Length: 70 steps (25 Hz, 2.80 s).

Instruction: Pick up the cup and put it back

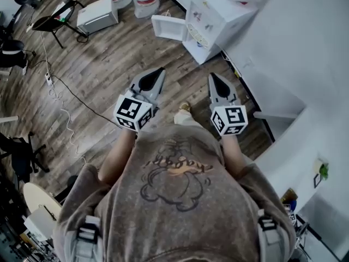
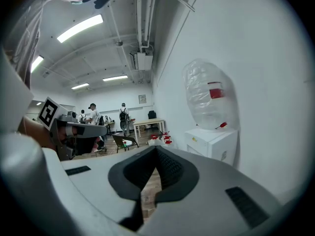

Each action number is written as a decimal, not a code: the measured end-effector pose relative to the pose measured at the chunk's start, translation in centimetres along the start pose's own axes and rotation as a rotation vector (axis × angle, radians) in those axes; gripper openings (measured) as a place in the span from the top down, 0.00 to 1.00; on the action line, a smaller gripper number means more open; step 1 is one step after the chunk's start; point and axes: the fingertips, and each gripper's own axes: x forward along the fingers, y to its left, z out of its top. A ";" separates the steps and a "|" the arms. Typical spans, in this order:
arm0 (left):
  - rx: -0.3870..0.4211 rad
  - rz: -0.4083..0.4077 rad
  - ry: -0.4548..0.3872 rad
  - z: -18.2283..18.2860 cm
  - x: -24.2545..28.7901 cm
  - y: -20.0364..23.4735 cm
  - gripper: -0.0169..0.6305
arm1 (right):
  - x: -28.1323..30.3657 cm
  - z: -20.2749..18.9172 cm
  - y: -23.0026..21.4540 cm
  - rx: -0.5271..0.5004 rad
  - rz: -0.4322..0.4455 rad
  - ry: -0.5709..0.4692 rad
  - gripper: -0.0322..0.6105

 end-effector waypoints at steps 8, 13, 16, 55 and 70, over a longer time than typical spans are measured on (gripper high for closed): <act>-0.022 0.036 -0.014 1.8 7.8 3.3 0.97 | 5.5 1.7 -4.8 -0.001 0.054 0.027 0.95; -0.035 0.058 -0.023 2.4 11.7 5.3 0.97 | 8.5 1.9 -6.8 -0.012 0.092 0.043 0.95; -0.048 0.056 -0.022 2.8 12.9 6.5 0.97 | 10.1 2.1 -7.3 -0.006 0.098 0.054 0.95; -0.012 -0.142 0.024 -18.5 30.4 23.0 0.97 | 29.1 -18.8 -15.9 -0.038 -0.063 0.056 0.95; 0.011 -0.188 0.006 -38.2 36.4 24.2 0.97 | 33.2 -38.9 -20.3 -0.011 -0.014 0.015 0.95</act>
